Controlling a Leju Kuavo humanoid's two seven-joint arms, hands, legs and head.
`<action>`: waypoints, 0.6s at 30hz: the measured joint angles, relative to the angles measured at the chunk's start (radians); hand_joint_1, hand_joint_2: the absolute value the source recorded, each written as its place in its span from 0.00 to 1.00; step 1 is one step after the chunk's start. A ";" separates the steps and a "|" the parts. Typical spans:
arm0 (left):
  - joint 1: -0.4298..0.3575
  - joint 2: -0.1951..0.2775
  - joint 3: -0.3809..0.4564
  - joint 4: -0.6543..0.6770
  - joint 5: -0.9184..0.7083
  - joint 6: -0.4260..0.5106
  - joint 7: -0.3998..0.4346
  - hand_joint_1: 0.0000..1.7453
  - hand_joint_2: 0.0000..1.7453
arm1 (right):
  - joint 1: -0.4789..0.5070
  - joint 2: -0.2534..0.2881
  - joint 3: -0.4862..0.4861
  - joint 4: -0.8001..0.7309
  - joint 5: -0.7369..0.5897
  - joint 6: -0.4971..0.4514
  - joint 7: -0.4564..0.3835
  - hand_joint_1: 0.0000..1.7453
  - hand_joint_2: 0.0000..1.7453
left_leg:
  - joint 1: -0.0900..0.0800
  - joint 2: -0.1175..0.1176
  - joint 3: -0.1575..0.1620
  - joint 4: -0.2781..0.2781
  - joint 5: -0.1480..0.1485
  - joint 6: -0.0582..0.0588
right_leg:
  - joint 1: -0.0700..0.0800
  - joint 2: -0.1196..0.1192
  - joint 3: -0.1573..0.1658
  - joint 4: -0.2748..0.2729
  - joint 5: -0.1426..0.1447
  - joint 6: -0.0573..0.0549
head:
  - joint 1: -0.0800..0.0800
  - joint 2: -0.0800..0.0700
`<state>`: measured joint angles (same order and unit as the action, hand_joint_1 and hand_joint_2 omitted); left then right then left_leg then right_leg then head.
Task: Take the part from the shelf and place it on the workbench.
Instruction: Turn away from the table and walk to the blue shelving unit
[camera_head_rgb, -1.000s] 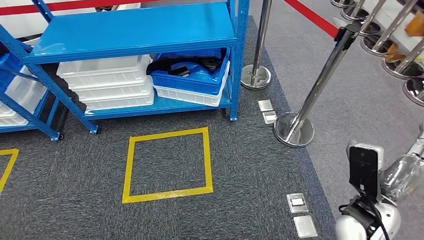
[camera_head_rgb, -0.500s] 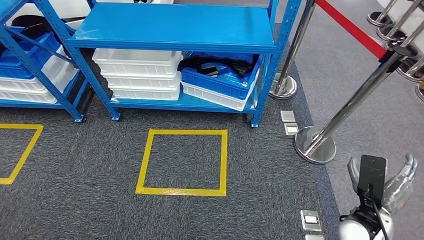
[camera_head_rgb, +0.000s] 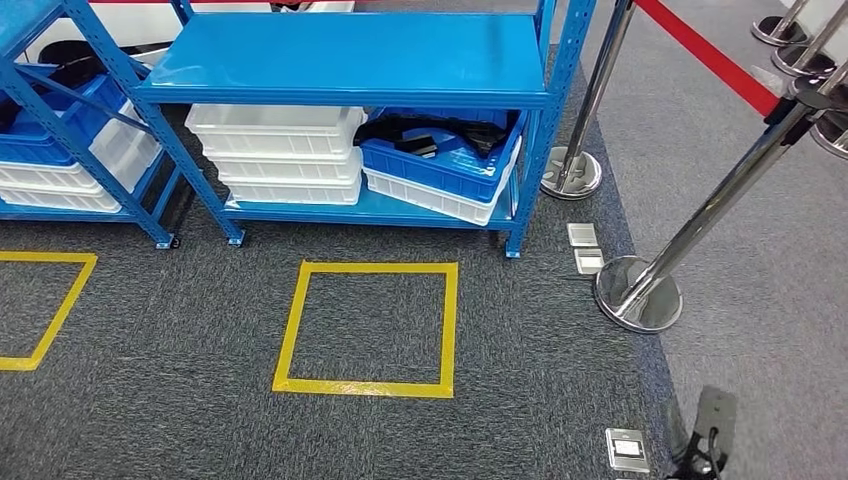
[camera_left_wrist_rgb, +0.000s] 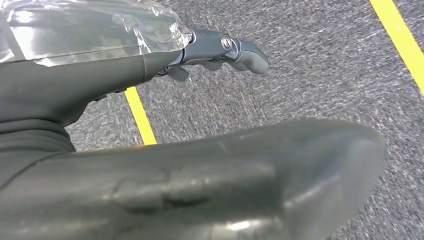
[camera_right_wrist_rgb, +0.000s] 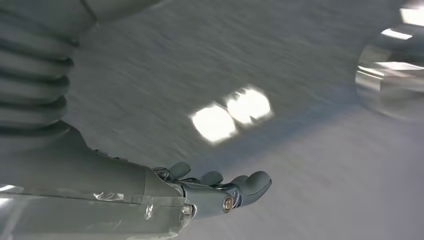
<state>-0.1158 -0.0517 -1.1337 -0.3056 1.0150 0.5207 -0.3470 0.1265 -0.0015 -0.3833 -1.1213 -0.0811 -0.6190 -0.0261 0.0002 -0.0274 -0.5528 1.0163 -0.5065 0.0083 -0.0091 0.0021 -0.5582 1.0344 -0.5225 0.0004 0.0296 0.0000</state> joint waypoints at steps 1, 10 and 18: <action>0.000 0.000 -0.001 0.000 -0.001 0.000 0.004 0.00 0.25 | -0.012 0.002 0.002 0.060 -0.027 0.022 -0.006 0.00 1.00 | 0.001 0.000 0.001 -0.001 0.000 -0.001 | 0.001 0.000 0.001 0.000 -0.001 -0.001 | 0.000 0.000; -0.008 0.000 -0.019 -0.003 -0.020 -0.001 0.047 0.00 0.50 | -0.144 0.039 0.082 0.562 -0.037 0.286 0.169 0.00 0.00 | 0.003 0.001 0.004 -0.003 -0.002 -0.010 | 0.003 0.001 0.003 0.000 -0.004 -0.006 | -0.003 0.000; -0.016 0.000 -0.045 -0.008 -0.028 -0.005 0.057 0.00 1.00 | -0.173 0.058 0.188 0.747 0.058 0.300 0.155 0.00 1.00 | 0.002 0.001 0.005 -0.003 -0.003 -0.012 | 0.003 0.001 0.006 -0.001 -0.004 -0.007 | -0.003 0.000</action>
<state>-0.1316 -0.0515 -1.1783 -0.3138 0.9866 0.5158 -0.2903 -0.0463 0.0566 -0.1952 -0.3744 -0.0236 -0.3187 0.1293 0.0026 -0.0265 -0.5475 1.0138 -0.5094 -0.0035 -0.0062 0.0029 -0.5522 1.0335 -0.5267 -0.0064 0.0263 0.0000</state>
